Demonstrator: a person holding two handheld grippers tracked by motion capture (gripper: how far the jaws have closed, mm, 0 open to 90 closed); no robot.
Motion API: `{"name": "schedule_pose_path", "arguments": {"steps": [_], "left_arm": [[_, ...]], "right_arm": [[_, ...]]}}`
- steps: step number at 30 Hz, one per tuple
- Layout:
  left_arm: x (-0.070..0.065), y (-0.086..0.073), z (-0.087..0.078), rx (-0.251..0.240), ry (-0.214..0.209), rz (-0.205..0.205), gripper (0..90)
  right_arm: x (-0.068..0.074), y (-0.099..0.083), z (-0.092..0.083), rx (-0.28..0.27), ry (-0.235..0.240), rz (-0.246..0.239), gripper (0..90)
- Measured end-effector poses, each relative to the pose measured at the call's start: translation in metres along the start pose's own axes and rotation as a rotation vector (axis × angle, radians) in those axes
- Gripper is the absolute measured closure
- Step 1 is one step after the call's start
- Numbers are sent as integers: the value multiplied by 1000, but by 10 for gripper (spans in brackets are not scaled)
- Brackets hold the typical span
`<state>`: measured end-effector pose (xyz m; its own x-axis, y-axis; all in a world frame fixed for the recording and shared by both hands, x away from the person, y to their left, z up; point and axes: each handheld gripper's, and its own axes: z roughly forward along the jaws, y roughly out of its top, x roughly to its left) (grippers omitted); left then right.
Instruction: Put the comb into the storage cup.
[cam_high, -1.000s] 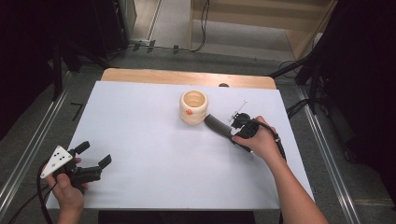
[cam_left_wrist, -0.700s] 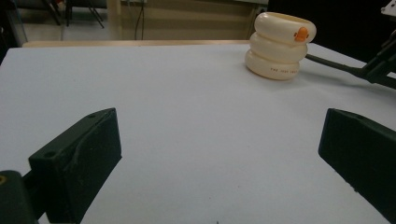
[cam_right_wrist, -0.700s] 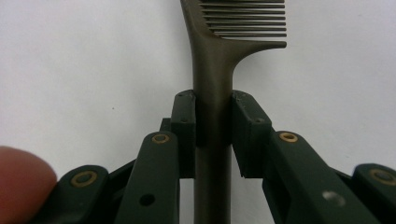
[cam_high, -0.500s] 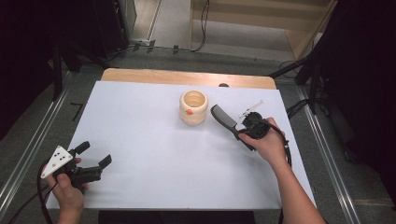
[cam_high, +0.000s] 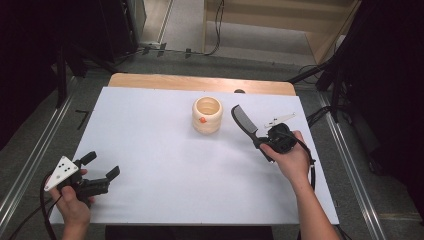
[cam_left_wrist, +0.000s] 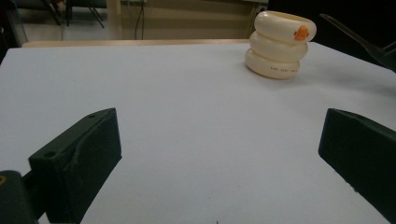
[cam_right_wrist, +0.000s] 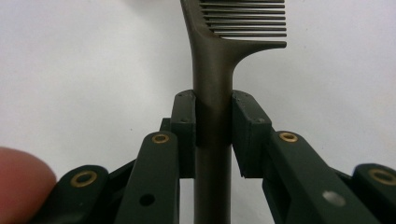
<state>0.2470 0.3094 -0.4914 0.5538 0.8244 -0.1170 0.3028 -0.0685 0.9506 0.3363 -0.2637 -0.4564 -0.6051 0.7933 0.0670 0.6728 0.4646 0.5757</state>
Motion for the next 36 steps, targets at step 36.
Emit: {"name": "schedule_pose_path", "arguments": {"steps": [36], "left_arm": [[-14,6,6,48,7,82,0]], "right_arm": [[27,-52,-12,-488,90,66,710]]}}
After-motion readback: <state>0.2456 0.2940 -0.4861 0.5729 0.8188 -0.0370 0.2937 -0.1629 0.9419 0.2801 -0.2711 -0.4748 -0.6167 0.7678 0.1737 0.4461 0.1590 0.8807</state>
